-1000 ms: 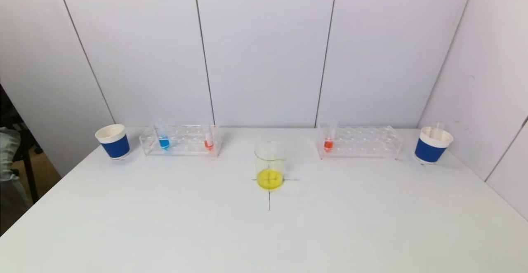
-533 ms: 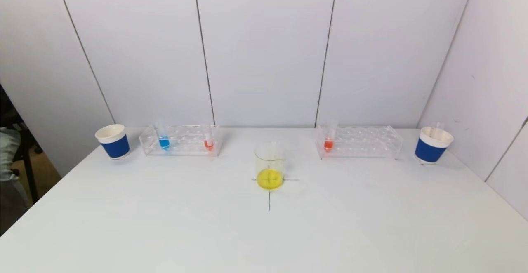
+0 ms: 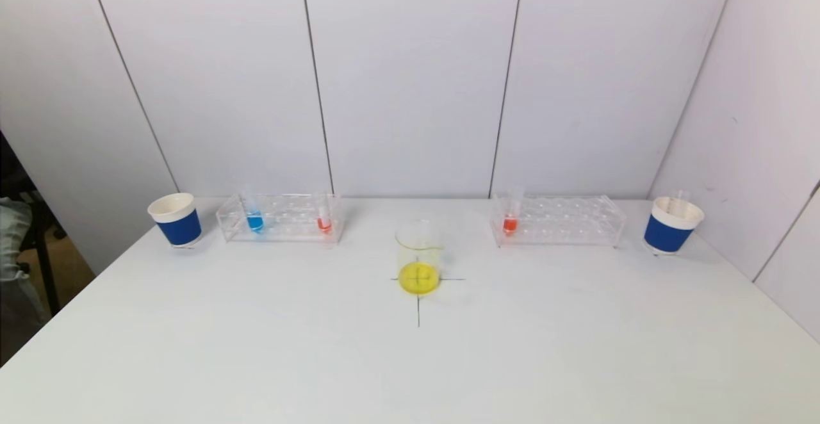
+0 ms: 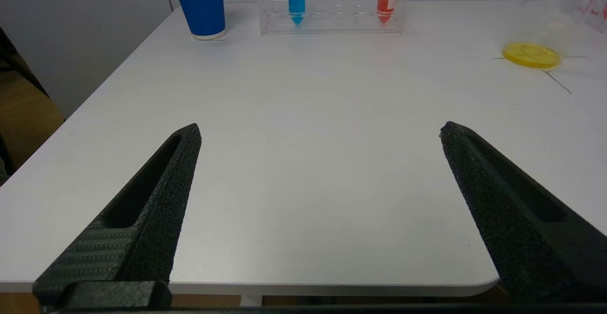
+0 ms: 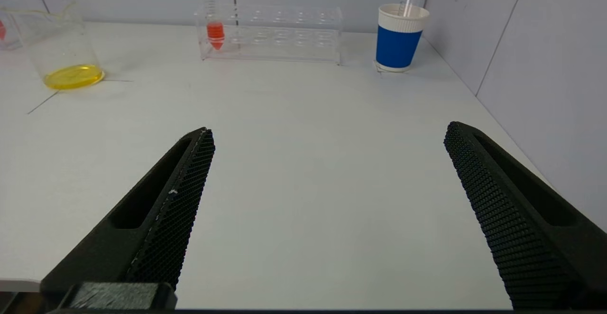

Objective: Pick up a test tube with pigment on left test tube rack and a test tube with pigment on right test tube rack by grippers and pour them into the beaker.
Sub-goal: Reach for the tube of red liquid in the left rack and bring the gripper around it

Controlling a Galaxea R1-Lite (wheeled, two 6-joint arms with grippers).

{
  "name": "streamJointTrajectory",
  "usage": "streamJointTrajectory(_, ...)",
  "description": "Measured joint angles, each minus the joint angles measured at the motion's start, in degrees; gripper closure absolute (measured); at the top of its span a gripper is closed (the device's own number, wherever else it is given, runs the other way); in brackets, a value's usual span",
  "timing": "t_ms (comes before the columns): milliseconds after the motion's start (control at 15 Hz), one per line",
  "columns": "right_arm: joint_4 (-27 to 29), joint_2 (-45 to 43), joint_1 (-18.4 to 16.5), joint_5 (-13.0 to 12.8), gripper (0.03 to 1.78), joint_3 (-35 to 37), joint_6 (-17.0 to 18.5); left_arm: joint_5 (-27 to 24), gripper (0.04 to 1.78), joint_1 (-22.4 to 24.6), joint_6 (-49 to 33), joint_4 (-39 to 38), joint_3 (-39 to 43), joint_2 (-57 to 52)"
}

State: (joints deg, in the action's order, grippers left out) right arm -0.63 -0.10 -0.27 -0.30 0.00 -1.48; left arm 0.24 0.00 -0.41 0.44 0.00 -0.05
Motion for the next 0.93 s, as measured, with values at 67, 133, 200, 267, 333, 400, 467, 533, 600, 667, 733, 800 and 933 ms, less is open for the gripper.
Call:
streamJointTrajectory(67,0.01,0.00,0.00,-0.27,0.05,0.00,0.49,0.00,0.06,0.00,0.01,0.00,0.00,0.00)
streamJointTrajectory(133,0.12,0.00,0.00,-0.57,0.05,0.00,1.63,0.00,0.06,0.00,0.00,0.00,0.00,0.00)
streamJointTrajectory(200,0.12,0.00,0.05,-0.73,0.05,0.00,2.68,-0.02,0.06,0.00,0.00,0.00,0.00,0.00)
streamJointTrajectory(267,0.11,0.00,0.06,-0.90,0.05,0.00,3.47,0.00,0.06,0.00,0.00,0.00,0.00,0.00)
streamJointTrajectory(333,0.09,0.00,0.05,-0.90,0.05,0.00,3.68,0.00,0.06,0.00,-0.02,0.00,0.00,0.00)
streamJointTrajectory(400,0.12,0.00,0.05,-0.90,0.05,0.00,3.73,0.00,0.06,0.00,0.00,0.00,0.00,0.00)
streamJointTrajectory(467,0.11,0.00,0.06,-0.93,0.05,0.00,3.75,0.00,0.06,0.00,0.00,0.00,0.00,0.00)
streamJointTrajectory(533,0.11,0.00,0.06,-0.90,0.05,0.00,3.75,0.00,0.06,0.00,0.00,0.00,0.00,0.00)
streamJointTrajectory(600,0.12,0.00,0.06,-0.93,0.05,0.00,3.75,0.00,0.06,0.00,0.00,0.00,0.00,0.00)
streamJointTrajectory(667,0.12,0.00,0.06,-0.93,0.05,0.00,3.75,-0.02,0.06,0.00,-0.02,0.00,0.00,0.00)
streamJointTrajectory(733,0.12,0.00,0.06,-0.93,0.05,0.00,3.75,0.00,0.06,0.00,0.00,0.00,0.00,0.00)
streamJointTrajectory(800,0.09,0.00,0.06,-0.90,0.05,0.00,3.75,-0.02,0.06,0.00,0.00,0.00,0.00,0.00)
streamJointTrajectory(933,0.12,0.00,0.06,-0.90,0.05,0.00,3.73,-0.02,0.06,0.00,-0.02,0.00,0.00,0.00)
